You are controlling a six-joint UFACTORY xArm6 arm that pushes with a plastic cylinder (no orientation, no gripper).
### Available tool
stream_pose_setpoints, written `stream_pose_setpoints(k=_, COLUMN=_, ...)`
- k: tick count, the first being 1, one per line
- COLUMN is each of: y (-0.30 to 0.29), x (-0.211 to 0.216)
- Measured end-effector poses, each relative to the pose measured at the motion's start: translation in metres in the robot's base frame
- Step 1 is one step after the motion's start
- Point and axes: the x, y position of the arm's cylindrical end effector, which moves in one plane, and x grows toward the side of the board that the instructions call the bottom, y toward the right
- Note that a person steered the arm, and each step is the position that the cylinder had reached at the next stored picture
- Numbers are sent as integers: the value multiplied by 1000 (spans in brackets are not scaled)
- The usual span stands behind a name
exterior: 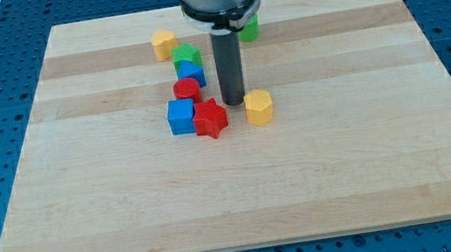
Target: Move the hexagon diagonally bottom right to the red star
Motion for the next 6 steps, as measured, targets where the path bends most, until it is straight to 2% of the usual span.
stream_pose_setpoints(k=2, y=16, x=3)
stream_pose_setpoints(k=6, y=11, x=82)
